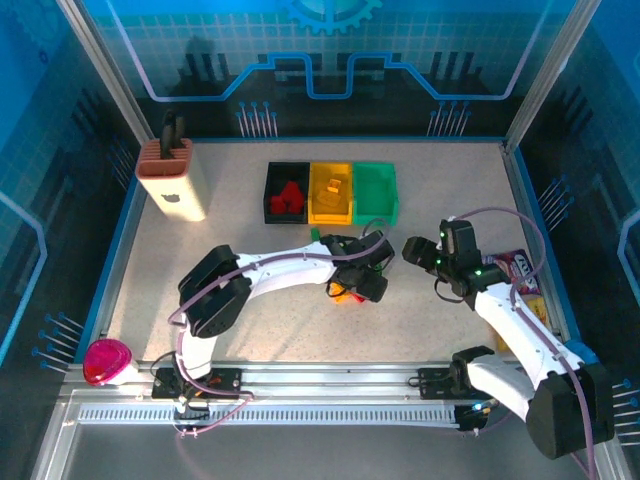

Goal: Sort the legos into containers by color
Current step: Move the lego to the bottom-center of the table, then pick up the lego from the middle-left of the table.

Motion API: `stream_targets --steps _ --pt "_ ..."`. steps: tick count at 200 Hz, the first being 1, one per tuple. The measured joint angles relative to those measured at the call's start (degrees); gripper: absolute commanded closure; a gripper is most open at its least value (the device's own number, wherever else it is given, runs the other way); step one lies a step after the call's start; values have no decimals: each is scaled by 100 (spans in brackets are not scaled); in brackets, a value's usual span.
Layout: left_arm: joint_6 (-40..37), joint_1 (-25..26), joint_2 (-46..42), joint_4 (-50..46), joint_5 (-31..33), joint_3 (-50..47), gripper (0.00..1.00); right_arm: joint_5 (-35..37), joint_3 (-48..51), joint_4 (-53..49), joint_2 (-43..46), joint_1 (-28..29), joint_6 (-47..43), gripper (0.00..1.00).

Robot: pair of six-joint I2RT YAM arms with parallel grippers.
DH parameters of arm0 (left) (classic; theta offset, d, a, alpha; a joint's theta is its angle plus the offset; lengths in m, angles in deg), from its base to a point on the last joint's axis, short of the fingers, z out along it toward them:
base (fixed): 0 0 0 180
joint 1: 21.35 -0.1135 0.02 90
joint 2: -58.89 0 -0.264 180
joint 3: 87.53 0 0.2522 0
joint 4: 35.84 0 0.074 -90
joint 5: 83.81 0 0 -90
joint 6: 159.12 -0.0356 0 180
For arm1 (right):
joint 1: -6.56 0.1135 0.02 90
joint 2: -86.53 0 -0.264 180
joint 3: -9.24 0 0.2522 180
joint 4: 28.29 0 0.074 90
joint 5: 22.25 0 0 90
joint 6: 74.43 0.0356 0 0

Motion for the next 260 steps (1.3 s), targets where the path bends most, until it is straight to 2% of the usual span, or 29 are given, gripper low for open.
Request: stream_targets --steps 83,146,158,169,172,176,260 --pt "-122 28 442 -256 68 256 29 -81 98 118 79 -57 2 22" --pt "-122 509 601 -273 -31 623 30 -125 103 162 103 -57 42 23" --pt "-127 560 601 -284 -39 627 25 -125 107 162 138 -61 42 23" --pt "-120 562 601 -310 -31 627 14 -125 118 162 170 -68 42 23" --pt "-160 562 601 -321 -9 627 8 -125 120 162 179 -72 42 23" --pt "-118 560 599 -330 9 627 7 -122 127 162 188 -72 44 23" --pt "-376 481 595 -588 481 627 7 -138 188 164 240 -83 44 23"
